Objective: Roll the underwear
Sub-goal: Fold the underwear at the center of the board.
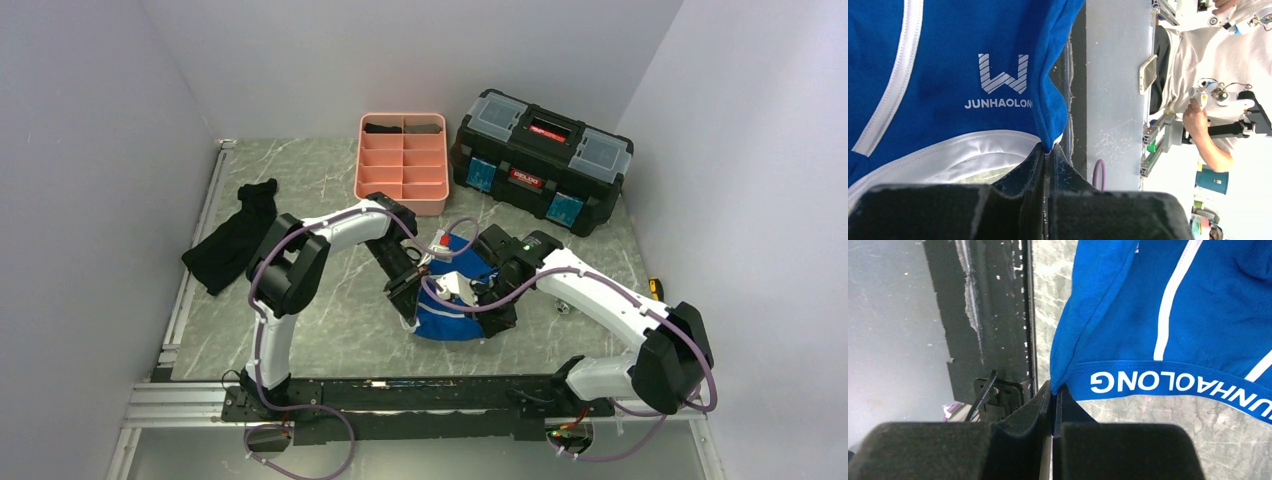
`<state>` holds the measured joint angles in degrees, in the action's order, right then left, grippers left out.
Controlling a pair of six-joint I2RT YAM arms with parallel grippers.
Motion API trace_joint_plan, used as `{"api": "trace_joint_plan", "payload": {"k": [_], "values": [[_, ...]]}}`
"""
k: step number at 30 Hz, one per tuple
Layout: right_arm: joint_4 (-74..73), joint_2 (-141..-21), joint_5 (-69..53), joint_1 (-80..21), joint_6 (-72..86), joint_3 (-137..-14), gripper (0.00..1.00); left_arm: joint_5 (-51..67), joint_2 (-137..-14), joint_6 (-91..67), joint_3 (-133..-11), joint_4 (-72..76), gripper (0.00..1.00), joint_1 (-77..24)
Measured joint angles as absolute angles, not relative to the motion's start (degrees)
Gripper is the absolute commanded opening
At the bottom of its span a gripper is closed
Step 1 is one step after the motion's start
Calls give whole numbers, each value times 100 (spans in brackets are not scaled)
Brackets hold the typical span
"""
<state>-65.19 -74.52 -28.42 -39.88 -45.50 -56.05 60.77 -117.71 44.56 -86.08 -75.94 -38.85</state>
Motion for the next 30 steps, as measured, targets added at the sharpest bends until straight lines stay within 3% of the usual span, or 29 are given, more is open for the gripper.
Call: {"api": "trace_joint_plan", "payload": {"k": [7, 14, 23, 30], "values": [[-6766, -7413, -2880, -3883, -4589, -5749, 0, 5927, -11758, 4591, -9124, -8027, 0, -3837], [-6764, -7649, -2904, -2829, -4665, -6217, 0, 5384, -11893, 4239, -10600, -7887, 0, -3548], [-6512, -8947, -2720, -2058, -4831, -6956, 0, 4397, -12986, 3573, -12149, -7183, 0, -3382], [-6464, -10165, -2556, -1619, -5122, -7784, 0, 3592, -13465, 3094, -12370, -6316, 0, -3382]]}}
